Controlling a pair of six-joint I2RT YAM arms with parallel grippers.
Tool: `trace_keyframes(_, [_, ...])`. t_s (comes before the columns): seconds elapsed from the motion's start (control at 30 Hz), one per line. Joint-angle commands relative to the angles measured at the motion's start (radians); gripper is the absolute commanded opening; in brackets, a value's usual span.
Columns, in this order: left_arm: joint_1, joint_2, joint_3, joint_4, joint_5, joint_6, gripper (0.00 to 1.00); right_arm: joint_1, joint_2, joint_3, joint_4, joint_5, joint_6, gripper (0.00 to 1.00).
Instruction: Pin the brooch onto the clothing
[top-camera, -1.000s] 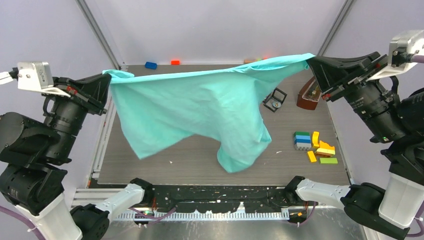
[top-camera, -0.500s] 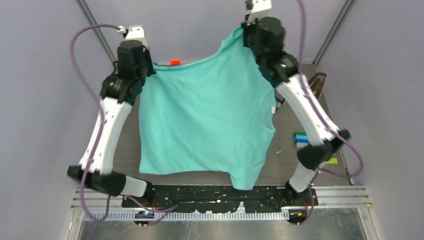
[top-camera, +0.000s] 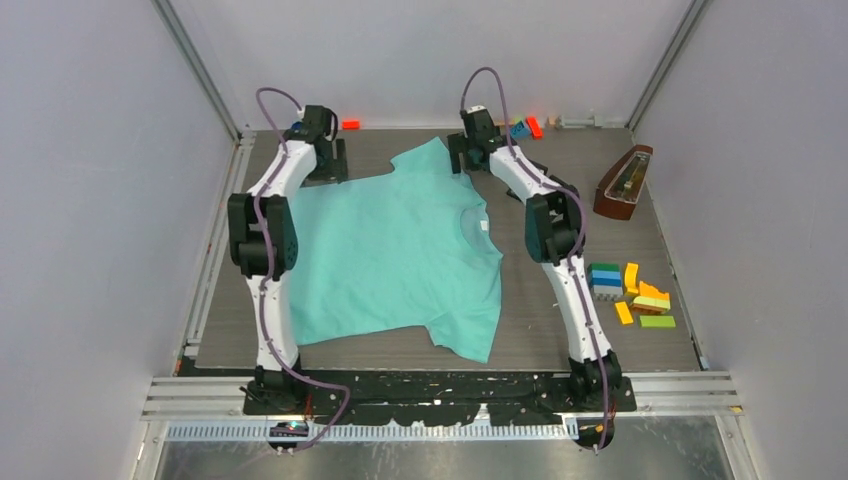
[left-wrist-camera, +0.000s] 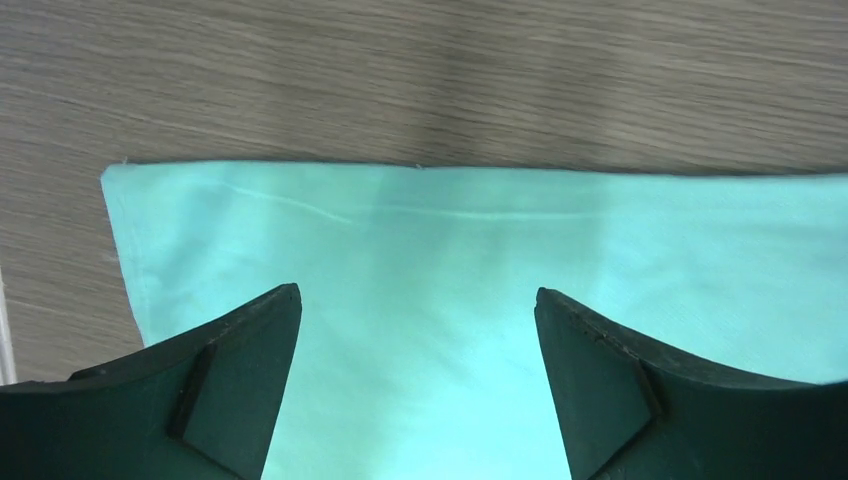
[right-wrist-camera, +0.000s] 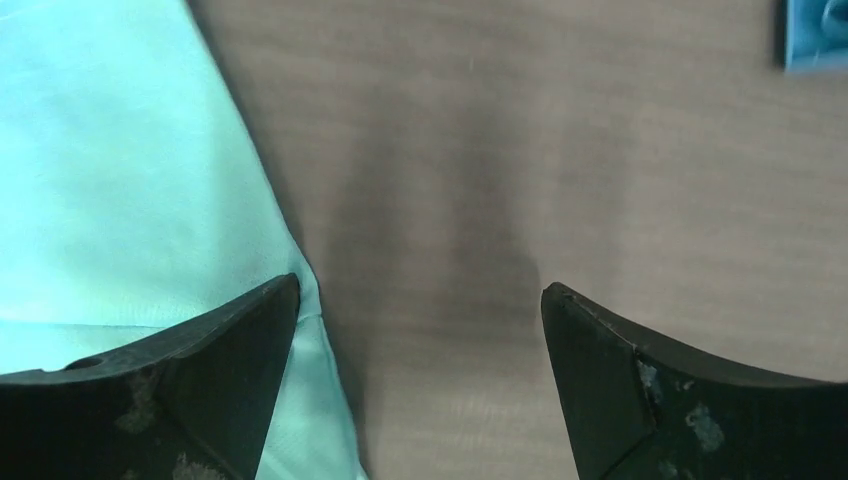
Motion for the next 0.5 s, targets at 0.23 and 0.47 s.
trace_keyframes(0.23, [-0.005, -0.530, -0.361, 0.134, 0.309, -0.126, 0.93, 0.018, -0.600, -0.502, -0.040, -0.020, 0.216, 0.96])
trace_keyframes(0.47, [-0.006, -0.781, -0.514, 0.011, 0.553, -0.101, 0.95, 0.018, -0.860, -0.794, -0.145, -0.208, 0.346, 0.92])
